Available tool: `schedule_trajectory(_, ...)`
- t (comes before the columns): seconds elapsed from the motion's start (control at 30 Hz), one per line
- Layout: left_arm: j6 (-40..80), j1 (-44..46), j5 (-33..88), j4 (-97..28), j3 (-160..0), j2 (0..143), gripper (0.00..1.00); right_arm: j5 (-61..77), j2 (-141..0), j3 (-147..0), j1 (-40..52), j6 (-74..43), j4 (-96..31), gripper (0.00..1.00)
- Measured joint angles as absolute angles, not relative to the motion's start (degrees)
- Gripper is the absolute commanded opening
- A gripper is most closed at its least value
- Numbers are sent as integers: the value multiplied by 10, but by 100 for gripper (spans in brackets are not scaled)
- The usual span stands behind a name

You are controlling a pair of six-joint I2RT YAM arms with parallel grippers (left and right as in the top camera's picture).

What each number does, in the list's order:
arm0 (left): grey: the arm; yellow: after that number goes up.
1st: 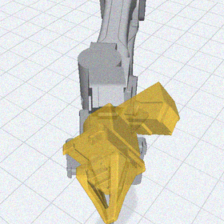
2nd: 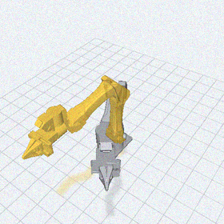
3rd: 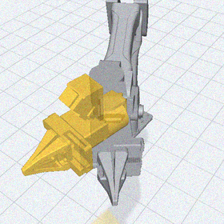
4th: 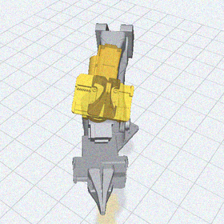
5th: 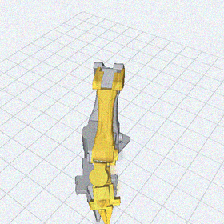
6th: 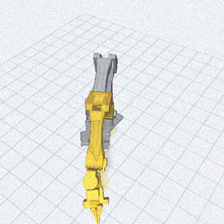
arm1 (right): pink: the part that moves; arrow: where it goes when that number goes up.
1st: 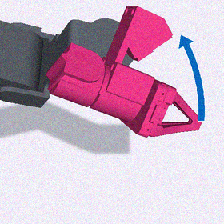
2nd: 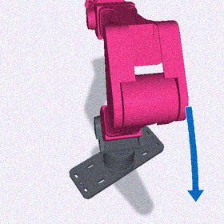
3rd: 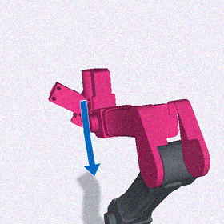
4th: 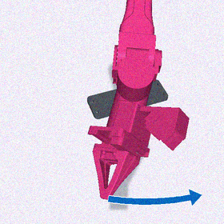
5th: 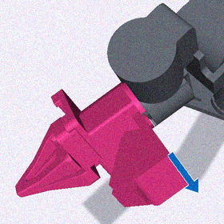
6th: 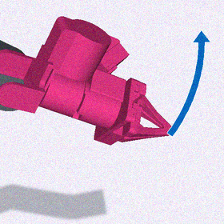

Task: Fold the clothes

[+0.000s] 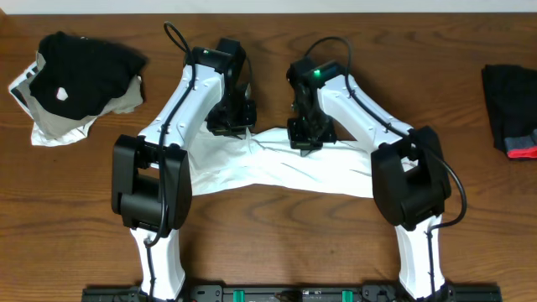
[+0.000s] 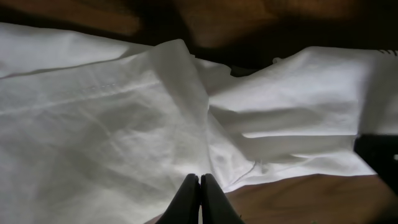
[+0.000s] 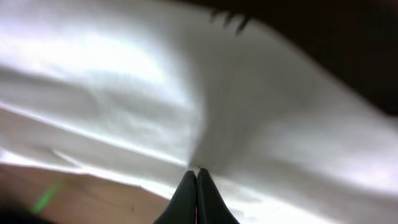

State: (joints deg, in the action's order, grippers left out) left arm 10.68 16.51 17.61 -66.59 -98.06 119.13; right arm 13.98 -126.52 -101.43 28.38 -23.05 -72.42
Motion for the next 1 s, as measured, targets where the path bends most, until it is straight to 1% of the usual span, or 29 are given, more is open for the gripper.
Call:
schedule_trajectory(0.17,105,165,176,-666,-981,1191,6,148,-1265,-1014,292,-230,-767,1)
schedule_trajectory(0.3,105,165,176,-664,-981,1192,6,149,-1265,-1014,294,-230,-768,1)
schedule_trajectory(0.6,89,162,176,-616,-981,1191,6,151,-1265,-1015,285,-231,-689,1)
schedule_trajectory(0.7,88,163,177,-597,-980,1191,6,153,-1265,-1016,266,-232,-655,3)
schedule_trajectory(0.77,90,165,177,-585,-980,1191,6,154,-1265,-1017,250,-233,-640,2)
schedule_trajectory(1.0,111,182,178,-529,-954,1191,6,154,-1265,-1019,218,-235,-623,1)
